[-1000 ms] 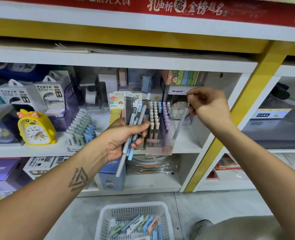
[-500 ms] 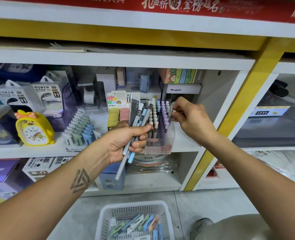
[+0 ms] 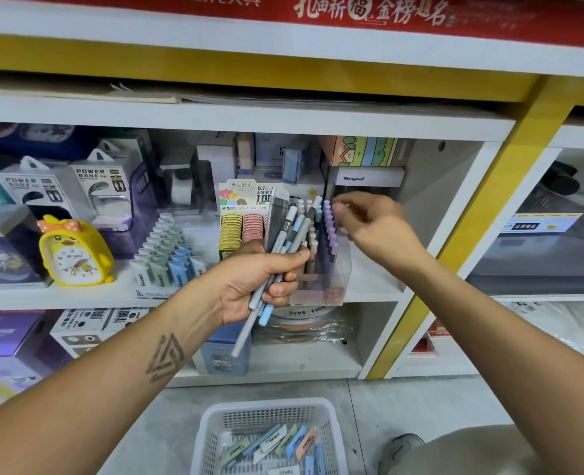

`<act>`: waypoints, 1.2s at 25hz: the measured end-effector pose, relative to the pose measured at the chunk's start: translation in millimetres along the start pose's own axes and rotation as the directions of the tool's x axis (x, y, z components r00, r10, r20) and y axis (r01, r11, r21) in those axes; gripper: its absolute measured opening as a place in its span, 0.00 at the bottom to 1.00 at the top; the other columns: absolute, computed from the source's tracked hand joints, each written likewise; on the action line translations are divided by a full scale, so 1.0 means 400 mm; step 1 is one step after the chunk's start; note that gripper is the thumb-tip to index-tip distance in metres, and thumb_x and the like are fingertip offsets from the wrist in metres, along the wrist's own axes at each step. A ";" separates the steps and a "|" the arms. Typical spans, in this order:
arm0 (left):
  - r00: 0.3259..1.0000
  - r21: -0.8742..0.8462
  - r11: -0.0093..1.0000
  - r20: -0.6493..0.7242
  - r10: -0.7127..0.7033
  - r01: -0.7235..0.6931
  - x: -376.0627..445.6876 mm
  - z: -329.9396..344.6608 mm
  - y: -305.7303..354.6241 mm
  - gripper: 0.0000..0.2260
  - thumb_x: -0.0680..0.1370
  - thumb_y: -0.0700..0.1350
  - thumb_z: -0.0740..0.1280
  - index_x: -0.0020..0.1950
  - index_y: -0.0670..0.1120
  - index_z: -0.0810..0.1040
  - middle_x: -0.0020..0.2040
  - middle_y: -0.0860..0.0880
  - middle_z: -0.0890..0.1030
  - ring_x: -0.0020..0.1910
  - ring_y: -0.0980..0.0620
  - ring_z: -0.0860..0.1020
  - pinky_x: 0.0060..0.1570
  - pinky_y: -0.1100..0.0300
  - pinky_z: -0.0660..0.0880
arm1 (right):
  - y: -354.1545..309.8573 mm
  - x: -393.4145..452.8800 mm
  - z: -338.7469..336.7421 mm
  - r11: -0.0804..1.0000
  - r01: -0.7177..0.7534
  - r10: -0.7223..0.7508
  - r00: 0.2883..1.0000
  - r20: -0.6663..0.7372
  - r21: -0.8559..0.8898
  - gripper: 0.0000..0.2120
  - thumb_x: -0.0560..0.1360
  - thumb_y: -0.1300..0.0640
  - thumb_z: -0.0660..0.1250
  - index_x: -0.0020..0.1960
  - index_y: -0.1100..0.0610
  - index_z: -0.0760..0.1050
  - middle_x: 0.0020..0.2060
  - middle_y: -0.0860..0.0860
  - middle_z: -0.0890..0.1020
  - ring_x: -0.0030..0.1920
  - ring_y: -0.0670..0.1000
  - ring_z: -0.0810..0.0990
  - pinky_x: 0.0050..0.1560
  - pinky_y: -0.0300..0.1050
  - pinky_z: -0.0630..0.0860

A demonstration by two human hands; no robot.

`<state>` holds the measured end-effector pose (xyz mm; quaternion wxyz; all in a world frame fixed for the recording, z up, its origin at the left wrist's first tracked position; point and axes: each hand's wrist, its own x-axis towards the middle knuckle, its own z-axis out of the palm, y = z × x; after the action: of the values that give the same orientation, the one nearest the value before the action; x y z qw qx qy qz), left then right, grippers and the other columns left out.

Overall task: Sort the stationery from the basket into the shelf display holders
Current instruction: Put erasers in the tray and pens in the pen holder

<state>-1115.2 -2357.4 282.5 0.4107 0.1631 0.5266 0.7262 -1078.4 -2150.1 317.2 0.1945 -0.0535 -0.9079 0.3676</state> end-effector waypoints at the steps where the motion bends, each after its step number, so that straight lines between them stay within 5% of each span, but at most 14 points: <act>1: 1.000 0.011 1.000 0.006 0.002 -0.002 0.000 -0.001 -0.001 0.08 0.77 0.40 0.70 0.54 0.39 0.78 0.31 0.47 0.70 0.22 0.56 0.64 0.19 0.66 0.60 | -0.018 -0.001 0.007 0.976 -0.078 0.073 0.997 0.031 0.202 0.10 0.81 0.52 0.66 0.57 0.55 0.81 0.40 0.55 0.85 0.35 0.49 0.79 0.36 0.39 0.74; 4: 0.999 0.043 0.999 0.034 -0.006 0.005 -0.001 0.001 -0.005 0.08 0.77 0.40 0.70 0.54 0.40 0.78 0.31 0.47 0.70 0.22 0.55 0.64 0.20 0.66 0.61 | -0.052 -0.002 0.022 0.861 -0.172 0.141 0.985 0.100 0.479 0.09 0.79 0.57 0.70 0.53 0.63 0.79 0.32 0.56 0.83 0.26 0.51 0.74 0.24 0.38 0.69; 9: 1.000 0.054 0.998 0.024 -0.020 0.018 -0.010 -0.007 0.003 0.08 0.77 0.41 0.70 0.53 0.39 0.77 0.32 0.46 0.71 0.23 0.56 0.65 0.19 0.66 0.61 | -0.032 0.013 -0.035 0.728 -0.146 0.262 0.962 -0.076 0.670 0.04 0.78 0.68 0.66 0.48 0.64 0.80 0.29 0.54 0.82 0.26 0.49 0.77 0.29 0.39 0.75; 13: 0.998 -0.004 0.999 -0.046 -0.033 0.033 -0.011 -0.009 0.010 0.06 0.78 0.41 0.67 0.51 0.39 0.78 0.32 0.46 0.71 0.22 0.56 0.65 0.19 0.67 0.59 | 0.018 0.014 -0.064 0.923 -0.051 0.166 0.947 -0.273 0.382 0.07 0.78 0.64 0.66 0.50 0.55 0.81 0.33 0.56 0.82 0.29 0.50 0.79 0.32 0.46 0.78; 19: 0.996 -0.027 0.999 -0.081 -0.034 0.031 -0.007 0.006 0.006 0.04 0.80 0.39 0.65 0.51 0.39 0.78 0.31 0.46 0.71 0.22 0.56 0.65 0.19 0.67 0.59 | 0.050 -0.013 -0.035 0.991 0.119 -0.126 0.986 -0.108 -0.063 0.06 0.80 0.58 0.65 0.56 0.51 0.77 0.41 0.51 0.84 0.42 0.50 0.85 0.46 0.53 0.83; 30: 0.995 -0.042 0.999 -0.103 -0.004 0.000 -0.004 0.000 0.008 0.06 0.78 0.39 0.67 0.52 0.37 0.78 0.30 0.45 0.71 0.22 0.55 0.65 0.19 0.67 0.61 | 0.059 -0.012 -0.021 0.956 0.203 -0.199 0.979 0.039 -0.209 0.04 0.81 0.59 0.63 0.53 0.55 0.77 0.42 0.54 0.83 0.44 0.56 0.83 0.46 0.57 0.81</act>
<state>-1115.7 -2359.2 285.7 0.3871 0.1162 0.5318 0.7442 -1071.7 -2128.7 305.1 0.2162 0.0219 -0.9442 0.2473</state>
